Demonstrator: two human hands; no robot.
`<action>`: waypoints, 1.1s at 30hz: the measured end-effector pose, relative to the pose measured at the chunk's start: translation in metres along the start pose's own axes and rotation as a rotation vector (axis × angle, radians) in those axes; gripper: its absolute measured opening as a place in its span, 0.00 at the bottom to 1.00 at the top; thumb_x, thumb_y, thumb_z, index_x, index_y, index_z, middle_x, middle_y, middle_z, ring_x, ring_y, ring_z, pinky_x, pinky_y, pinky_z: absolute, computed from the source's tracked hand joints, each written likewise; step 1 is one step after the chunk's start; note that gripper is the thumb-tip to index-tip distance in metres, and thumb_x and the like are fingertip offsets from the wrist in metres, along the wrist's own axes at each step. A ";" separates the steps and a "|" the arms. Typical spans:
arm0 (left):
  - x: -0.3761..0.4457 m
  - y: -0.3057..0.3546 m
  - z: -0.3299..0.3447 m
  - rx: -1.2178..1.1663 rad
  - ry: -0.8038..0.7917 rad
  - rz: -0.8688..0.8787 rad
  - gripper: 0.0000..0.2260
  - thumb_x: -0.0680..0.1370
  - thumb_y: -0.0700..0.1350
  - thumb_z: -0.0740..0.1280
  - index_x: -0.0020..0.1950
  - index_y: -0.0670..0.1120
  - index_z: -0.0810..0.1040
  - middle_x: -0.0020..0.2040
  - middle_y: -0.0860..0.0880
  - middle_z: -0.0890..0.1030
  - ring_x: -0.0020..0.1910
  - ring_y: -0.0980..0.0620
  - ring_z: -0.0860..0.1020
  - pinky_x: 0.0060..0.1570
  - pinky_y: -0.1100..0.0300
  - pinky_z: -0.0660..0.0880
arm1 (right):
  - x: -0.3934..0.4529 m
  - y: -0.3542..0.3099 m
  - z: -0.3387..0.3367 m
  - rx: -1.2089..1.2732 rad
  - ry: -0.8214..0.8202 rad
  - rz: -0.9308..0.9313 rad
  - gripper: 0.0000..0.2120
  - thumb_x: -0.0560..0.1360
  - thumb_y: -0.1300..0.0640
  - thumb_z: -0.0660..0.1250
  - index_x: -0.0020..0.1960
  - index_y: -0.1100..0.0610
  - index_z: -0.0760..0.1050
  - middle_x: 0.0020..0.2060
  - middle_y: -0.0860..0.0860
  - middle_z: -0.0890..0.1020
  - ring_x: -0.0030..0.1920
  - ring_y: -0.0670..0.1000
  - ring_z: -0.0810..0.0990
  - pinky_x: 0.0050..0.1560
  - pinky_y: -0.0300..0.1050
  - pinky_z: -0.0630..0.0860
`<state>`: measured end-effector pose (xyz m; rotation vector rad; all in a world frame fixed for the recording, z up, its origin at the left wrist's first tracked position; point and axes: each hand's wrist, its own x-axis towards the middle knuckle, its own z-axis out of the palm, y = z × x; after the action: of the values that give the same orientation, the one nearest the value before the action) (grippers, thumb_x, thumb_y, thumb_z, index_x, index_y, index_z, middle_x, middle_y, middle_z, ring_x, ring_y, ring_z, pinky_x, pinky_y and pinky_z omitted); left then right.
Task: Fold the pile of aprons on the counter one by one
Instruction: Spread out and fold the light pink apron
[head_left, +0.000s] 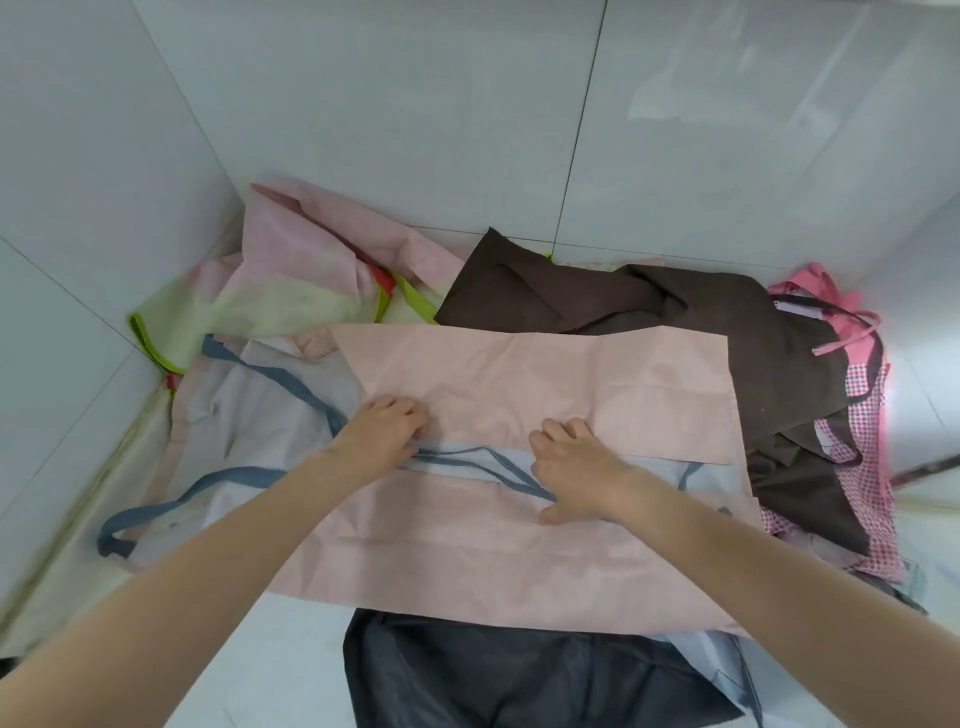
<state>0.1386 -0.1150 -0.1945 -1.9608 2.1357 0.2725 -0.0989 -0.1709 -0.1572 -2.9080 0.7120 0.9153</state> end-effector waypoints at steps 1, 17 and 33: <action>0.000 -0.002 0.002 -0.044 -0.015 -0.011 0.13 0.79 0.47 0.61 0.61 0.44 0.73 0.63 0.48 0.70 0.64 0.47 0.67 0.61 0.57 0.64 | 0.001 -0.004 0.001 0.008 -0.020 0.013 0.15 0.76 0.51 0.62 0.55 0.61 0.75 0.55 0.55 0.70 0.59 0.56 0.64 0.57 0.51 0.61; -0.022 -0.007 -0.009 -0.383 0.181 -0.039 0.10 0.80 0.39 0.60 0.56 0.35 0.76 0.55 0.38 0.75 0.54 0.45 0.73 0.53 0.61 0.66 | -0.033 0.087 -0.069 0.236 -0.255 0.402 0.17 0.74 0.53 0.69 0.57 0.63 0.77 0.49 0.53 0.79 0.48 0.53 0.76 0.47 0.42 0.73; -0.103 -0.089 0.026 -0.081 -0.129 -0.354 0.21 0.82 0.50 0.52 0.76 0.49 0.56 0.70 0.46 0.66 0.64 0.41 0.68 0.61 0.53 0.67 | 0.117 -0.097 -0.104 0.173 0.181 -0.080 0.27 0.76 0.57 0.62 0.73 0.52 0.59 0.73 0.57 0.51 0.70 0.60 0.56 0.64 0.52 0.62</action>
<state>0.2368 -0.0174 -0.1877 -2.2523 1.6861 0.4114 0.0834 -0.1481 -0.1469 -2.8647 0.6411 0.5587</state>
